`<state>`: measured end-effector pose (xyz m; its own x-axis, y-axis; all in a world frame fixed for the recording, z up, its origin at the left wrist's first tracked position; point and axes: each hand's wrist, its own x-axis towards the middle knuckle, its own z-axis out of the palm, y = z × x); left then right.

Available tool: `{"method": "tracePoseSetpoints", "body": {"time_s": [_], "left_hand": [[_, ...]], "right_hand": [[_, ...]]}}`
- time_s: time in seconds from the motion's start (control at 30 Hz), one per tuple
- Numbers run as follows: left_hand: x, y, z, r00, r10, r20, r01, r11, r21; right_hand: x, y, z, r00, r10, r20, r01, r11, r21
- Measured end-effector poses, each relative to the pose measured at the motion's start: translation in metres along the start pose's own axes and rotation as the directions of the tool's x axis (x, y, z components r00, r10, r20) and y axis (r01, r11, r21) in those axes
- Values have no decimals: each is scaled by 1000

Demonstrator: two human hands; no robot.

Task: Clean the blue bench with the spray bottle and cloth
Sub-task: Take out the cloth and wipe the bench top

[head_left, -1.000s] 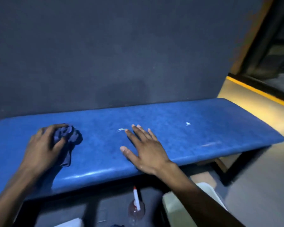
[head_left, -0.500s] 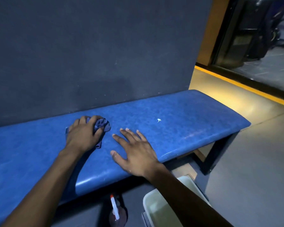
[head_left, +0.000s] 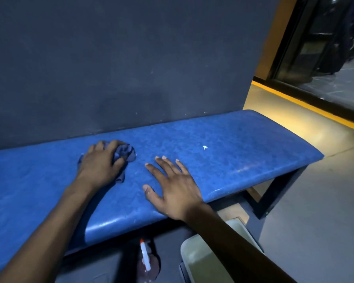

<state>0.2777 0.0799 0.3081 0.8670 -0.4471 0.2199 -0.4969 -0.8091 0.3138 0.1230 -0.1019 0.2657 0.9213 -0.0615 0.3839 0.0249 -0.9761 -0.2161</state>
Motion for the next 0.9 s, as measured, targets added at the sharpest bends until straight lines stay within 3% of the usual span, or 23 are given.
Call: {"method": "tracePoseSetpoints", "body": {"time_s": [0.13, 0.33, 0.6, 0.9], "left_hand": [[-52, -13, -7, 994, 111, 21, -110, 992, -64], [35, -12, 10, 1000, 8, 4, -7, 998, -64], [-34, 0, -9, 960, 254, 118, -239, 962, -130], [30, 6, 12, 983, 166, 72, -160, 983, -88]], "right_hand": [[0, 0, 1, 1000, -8, -1, 8, 1000, 1], [1, -1, 1, 1000, 5, -11, -4, 1000, 2], [0, -1, -1, 1000, 7, -2, -7, 1000, -17], [0, -3, -3, 1000, 7, 11, -7, 999, -45]]}}
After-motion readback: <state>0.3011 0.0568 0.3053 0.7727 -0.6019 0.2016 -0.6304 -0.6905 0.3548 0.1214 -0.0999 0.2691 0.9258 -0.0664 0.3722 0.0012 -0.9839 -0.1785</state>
